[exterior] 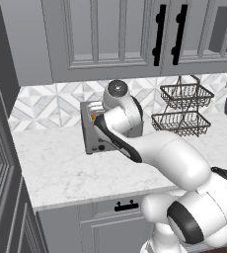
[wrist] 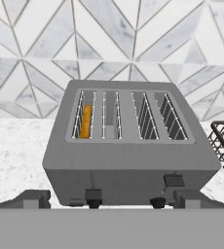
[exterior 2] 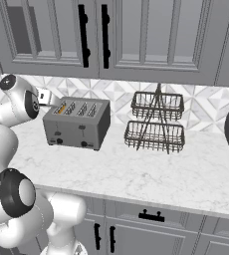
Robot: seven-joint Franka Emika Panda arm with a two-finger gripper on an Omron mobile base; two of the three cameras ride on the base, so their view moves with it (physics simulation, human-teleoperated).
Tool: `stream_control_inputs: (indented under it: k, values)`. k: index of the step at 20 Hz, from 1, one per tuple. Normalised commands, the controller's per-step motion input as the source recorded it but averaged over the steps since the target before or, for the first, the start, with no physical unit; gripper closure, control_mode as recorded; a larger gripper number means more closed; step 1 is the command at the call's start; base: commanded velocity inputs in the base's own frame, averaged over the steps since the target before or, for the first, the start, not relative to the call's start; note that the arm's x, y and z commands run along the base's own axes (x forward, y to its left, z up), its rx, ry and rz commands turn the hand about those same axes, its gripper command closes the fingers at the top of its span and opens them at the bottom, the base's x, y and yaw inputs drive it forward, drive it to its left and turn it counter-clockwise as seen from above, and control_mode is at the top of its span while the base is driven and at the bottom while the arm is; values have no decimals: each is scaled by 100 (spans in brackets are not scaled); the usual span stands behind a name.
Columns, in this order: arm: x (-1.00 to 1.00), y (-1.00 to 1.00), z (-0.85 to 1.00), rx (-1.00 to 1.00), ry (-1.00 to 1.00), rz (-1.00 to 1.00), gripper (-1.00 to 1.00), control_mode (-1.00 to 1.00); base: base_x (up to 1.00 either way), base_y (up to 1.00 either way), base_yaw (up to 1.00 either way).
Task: Start the toaster. Once the lever pops up, take the bread to the plate on the dining counter.
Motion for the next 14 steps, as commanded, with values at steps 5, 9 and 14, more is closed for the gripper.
stream_control_inputs:
  k: [5,9,14]
  values:
    - [0,0,0,0,0,0,-100,-100,0,0,0]
    - [0,0,0,0,0,0,-100,-100,0,0,0]
    - [0,0,0,0,0,0,-100,-100,0,0,0]
